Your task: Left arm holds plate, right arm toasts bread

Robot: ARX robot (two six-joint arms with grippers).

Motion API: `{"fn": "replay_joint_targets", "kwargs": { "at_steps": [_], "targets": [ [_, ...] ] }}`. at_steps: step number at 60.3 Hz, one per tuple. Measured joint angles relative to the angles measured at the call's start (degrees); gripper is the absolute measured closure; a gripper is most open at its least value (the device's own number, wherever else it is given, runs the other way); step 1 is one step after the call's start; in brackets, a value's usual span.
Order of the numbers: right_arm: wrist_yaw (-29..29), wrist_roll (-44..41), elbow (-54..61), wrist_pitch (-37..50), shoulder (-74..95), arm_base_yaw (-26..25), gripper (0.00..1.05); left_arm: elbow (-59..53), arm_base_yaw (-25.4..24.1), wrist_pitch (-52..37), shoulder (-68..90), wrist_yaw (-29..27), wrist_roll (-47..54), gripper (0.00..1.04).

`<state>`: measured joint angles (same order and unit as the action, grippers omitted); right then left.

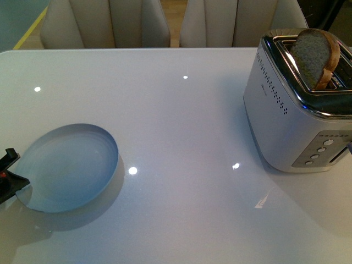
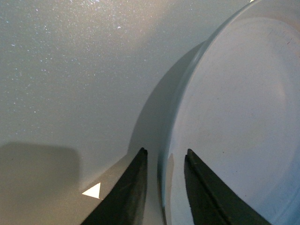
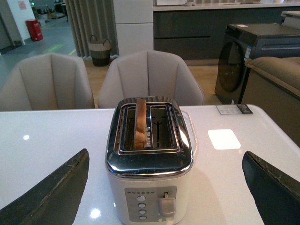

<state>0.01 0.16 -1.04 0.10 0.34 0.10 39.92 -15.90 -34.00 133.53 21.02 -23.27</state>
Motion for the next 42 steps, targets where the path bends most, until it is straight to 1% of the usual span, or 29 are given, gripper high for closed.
{"fn": "replay_joint_targets", "kwargs": {
  "at_steps": [1, 3, 4, 6, 13, 16, 20, 25, 30, 42],
  "targets": [
    [0.00, 0.00, 0.00, 0.00, 0.00, 0.00, 0.09, -0.07, 0.09, 0.00, -0.02, 0.00, -0.15, 0.73],
    [0.00, 0.00, 0.00, 0.00, 0.00, 0.00, 0.09, -0.15, 0.20, 0.02, -0.04, 0.00, -0.35, 0.70],
    [0.00, 0.00, 0.00, -0.02, 0.00, 0.00, 0.09, -0.35, 0.39, 0.04, -0.17, -0.02, -0.63, 0.65],
    [0.00, 0.00, 0.00, -0.02, 0.00, 0.00, 0.09, -0.72, 0.70, 0.04, -0.50, -0.02, -1.07, 0.58],
    [0.00, 0.00, 0.00, -0.02, 0.00, 0.00, 0.09, -2.01, 1.84, 0.74, -2.86, -1.38, -1.05, 0.40],
    [0.00, 0.00, 0.00, 0.00, 0.00, 0.00, 0.09, -3.06, 2.34, 0.59, -5.01, -1.40, -1.27, 0.31],
    [0.00, 0.00, 0.00, 0.00, 0.00, 0.00, 0.09, -4.15, 2.99, 0.52, -7.87, -2.19, -0.96, 0.22],
    [0.00, 0.00, 0.00, -0.02, 0.00, 0.00, 0.09, -6.23, 4.31, 0.66, -14.71, -3.61, -0.68, 0.06],
    [0.00, 0.00, 0.00, -0.02, 0.00, 0.00, 0.09, -7.48, 5.22, 1.16, -19.82, -4.46, -0.87, 0.08],
    [0.00, 0.00, 0.00, -0.02, 0.00, 0.00, 0.09, -10.12, 7.89, 5.38, -35.82, -7.26, -2.95, 0.07]
  ]
}}
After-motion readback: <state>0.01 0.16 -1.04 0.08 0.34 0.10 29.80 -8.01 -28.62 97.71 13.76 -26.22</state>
